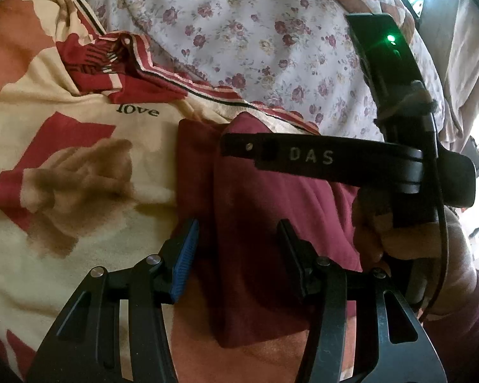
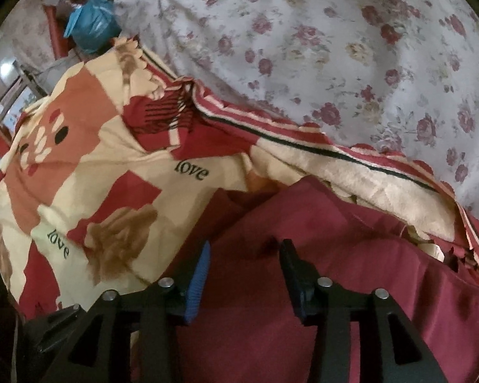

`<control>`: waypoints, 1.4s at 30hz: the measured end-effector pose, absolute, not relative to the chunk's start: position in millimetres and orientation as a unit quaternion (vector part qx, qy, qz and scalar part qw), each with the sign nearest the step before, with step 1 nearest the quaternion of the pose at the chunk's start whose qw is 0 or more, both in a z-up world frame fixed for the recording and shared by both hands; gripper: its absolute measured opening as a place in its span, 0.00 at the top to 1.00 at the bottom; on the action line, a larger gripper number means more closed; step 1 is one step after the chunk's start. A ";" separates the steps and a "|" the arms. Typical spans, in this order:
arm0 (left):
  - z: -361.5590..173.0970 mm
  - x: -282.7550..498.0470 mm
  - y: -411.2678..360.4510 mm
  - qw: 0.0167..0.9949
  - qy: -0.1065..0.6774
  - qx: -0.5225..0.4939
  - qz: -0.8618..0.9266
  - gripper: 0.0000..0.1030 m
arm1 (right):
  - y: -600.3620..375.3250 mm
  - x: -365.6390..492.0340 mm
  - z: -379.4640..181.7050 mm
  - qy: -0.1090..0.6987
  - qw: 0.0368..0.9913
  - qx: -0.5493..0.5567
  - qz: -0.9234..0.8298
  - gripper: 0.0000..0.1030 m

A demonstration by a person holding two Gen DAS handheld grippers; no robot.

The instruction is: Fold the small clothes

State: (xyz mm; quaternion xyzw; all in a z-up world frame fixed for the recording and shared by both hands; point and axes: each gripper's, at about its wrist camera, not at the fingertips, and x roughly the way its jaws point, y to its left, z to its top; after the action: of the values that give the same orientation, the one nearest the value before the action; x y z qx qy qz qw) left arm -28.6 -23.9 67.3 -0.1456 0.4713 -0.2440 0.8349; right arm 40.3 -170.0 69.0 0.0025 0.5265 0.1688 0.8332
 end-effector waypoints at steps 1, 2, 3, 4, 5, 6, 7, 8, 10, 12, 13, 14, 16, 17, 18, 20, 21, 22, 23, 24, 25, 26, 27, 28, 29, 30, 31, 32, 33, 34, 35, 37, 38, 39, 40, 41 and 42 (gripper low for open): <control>67.4 -28.9 -24.2 0.836 0.471 -0.144 -0.243 0.51 | -167.9 40.7 67.7 0.530 0.831 0.001 0.169 0.52; 67.5 -29.2 -24.7 0.837 0.470 -0.141 -0.242 0.51 | -165.8 41.6 65.9 0.535 0.828 0.000 0.169 0.50; 67.6 -29.3 -25.6 0.838 0.470 -0.136 -0.241 0.51 | -162.6 43.4 63.3 0.541 0.824 -0.002 0.170 0.48; 67.9 -29.9 -26.6 0.840 0.469 -0.131 -0.240 0.51 | -160.5 44.5 61.6 0.545 0.821 -0.004 0.171 0.47; 68.1 -30.2 -27.4 0.841 0.469 -0.127 -0.239 0.51 | -158.0 45.8 60.0 0.548 0.818 -0.009 0.171 0.43; 68.4 -30.7 -28.3 0.842 0.468 -0.122 -0.237 0.51 | -154.9 46.6 59.1 0.551 0.817 -0.016 0.171 0.41; 68.7 -31.3 -29.5 0.844 0.468 -0.116 -0.236 0.51 | -152.4 47.3 58.8 0.551 0.816 -0.022 0.171 0.40; 68.8 -31.6 -30.5 0.845 0.467 -0.112 -0.235 0.51 | -150.4 48.1 58.6 0.552 0.815 -0.028 0.171 0.38; 69.4 -32.0 -31.4 0.846 0.466 -0.106 -0.234 0.51 | -145.2 50.7 57.0 0.556 0.813 -0.039 0.170 0.36; 72.0 -33.9 -30.6 0.848 0.464 -0.100 -0.235 0.51 | -141.6 52.8 56.0 0.558 0.812 -0.047 0.167 0.35; 73.8 -35.2 -29.4 0.849 0.462 -0.098 -0.236 0.51 | -139.9 54.2 55.2 0.559 0.811 -0.049 0.166 0.34; 77.1 -36.4 -25.6 0.852 0.457 -0.100 -0.236 0.51 | -137.5 55.7 54.3 0.561 0.809 -0.053 0.166 0.31; 81.4 -36.0 -15.9 0.853 0.450 -0.116 -0.238 0.50 | -131.4 59.5 51.3 0.566 0.805 -0.063 0.165 0.26; 81.4 -34.2 -12.2 0.850 0.452 -0.125 -0.242 0.47 | -128.1 61.3 49.6 0.568 0.804 -0.070 0.163 0.23; 80.5 -32.8 -9.5 0.845 0.457 -0.132 -0.244 0.39 | -124.1 62.9 47.0 0.570 0.802 -0.079 0.161 0.21; 77.2 -29.3 -4.7 0.835 0.467 -0.152 -0.246 0.37 | -117.3 65.0 41.1 0.573 0.798 -0.103 0.156 0.19; 74.7 -26.6 -2.0 0.826 0.476 -0.168 -0.250 0.36 | -116.7 65.1 38.7 0.569 0.801 -0.114 0.150 0.20; 73.4 -25.3 -0.8 0.821 0.480 -0.178 -0.254 0.33 | -118.4 64.4 37.8 0.565 0.804 -0.115 0.146 0.22; 72.5 -24.5 0.8 0.815 0.483 -0.190 -0.257 0.30 | -123.6 62.5 38.5 0.558 0.810 -0.108 0.143 0.33; 72.4 -24.6 1.9 0.813 0.482 -0.199 -0.259 0.29 | -127.5 60.7 40.6 0.554 0.814 -0.102 0.145 0.43; 72.9 -24.5 1.3 0.813 0.480 -0.202 -0.261 0.29 | -134.0 57.8 45.5 0.548 0.817 -0.088 0.155 0.49; 73.4 -24.5 -0.4 0.813 0.479 -0.201 -0.263 0.29 | -139.6 55.5 50.0 0.545 0.819 -0.074 0.164 0.63; 73.7 -24.6 -2.6 0.812 0.478 -0.200 -0.267 0.29 | -147.4 52.9 55.6 0.543 0.820 -0.056 0.170 0.71; 74.4 -25.6 -4.8 0.811 0.478 -0.199 -0.272 0.29 | -155.7 50.0 61.6 0.540 0.822 -0.037 0.176 0.74; 74.1 -26.5 -9.1 0.809 0.478 -0.198 -0.280 0.29 | -161.0 47.9 66.0 0.536 0.824 -0.025 0.182 0.77; 74.1 -27.3 -12.8 0.807 0.478 -0.195 -0.286 0.29 | -167.1 45.2 70.6 0.531 0.826 -0.014 0.186 0.79; 73.8 -28.0 -15.6 0.807 0.477 -0.192 -0.290 0.29 | -173.1 42.7 74.4 0.527 0.828 -0.003 0.191 0.79; 73.9 -28.5 -19.9 0.808 0.475 -0.186 -0.294 0.29 | -178.3 41.1 78.1 0.525 0.829 0.009 0.194 0.80; 74.0 -28.4 -23.3 0.809 0.473 -0.183 -0.298 0.29 | -182.5 39.4 81.3 0.524 0.828 0.021 0.199 0.81; 74.0 -27.7 -26.2 0.810 0.469 -0.183 -0.302 0.29 | -185.7 38.1 83.1 0.524 0.827 0.029 0.201 0.81; 74.5 -27.1 -28.9 0.810 0.463 -0.187 -0.307 0.28 | -191.0 37.2 83.8 0.525 0.825 0.040 0.204 0.81; 73.9 -26.9 -34.2 0.807 0.458 -0.189 -0.323 0.29 | -196.5 34.9 85.5 0.526 0.823 0.052 0.208 0.81; 73.2 -26.9 -38.8 0.801 0.458 -0.185 -0.337 0.30 | -198.5 34.6 85.6 0.527 0.821 0.060 0.210 0.81; 73.1 -27.9 -42.3 0.797 0.459 -0.182 -0.347 0.36 | -197.6 35.8 84.3 0.530 0.818 0.070 0.212 0.81; 73.5 -28.9 -45.0 0.796 0.459 -0.179 -0.352 0.38 | -199.8 35.7 85.3 0.533 0.816 0.076 0.213 0.81; 75.1 -31.1 -48.4 0.799 0.454 -0.171 -0.355 0.38 | -203.4 38.0 84.7 0.537 0.813 0.079 0.212 0.81; 76.5 -32.3 -49.7 0.803 0.449 -0.165 -0.355 0.38 | -204.6 40.1 85.3 0.544 0.809 0.079 0.210 0.79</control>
State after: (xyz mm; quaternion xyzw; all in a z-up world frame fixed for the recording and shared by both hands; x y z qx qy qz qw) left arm -32.3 -49.7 76.5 -0.1652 0.4490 -0.3554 0.8030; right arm 40.1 -204.6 85.3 0.0786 0.5437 0.2102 0.8087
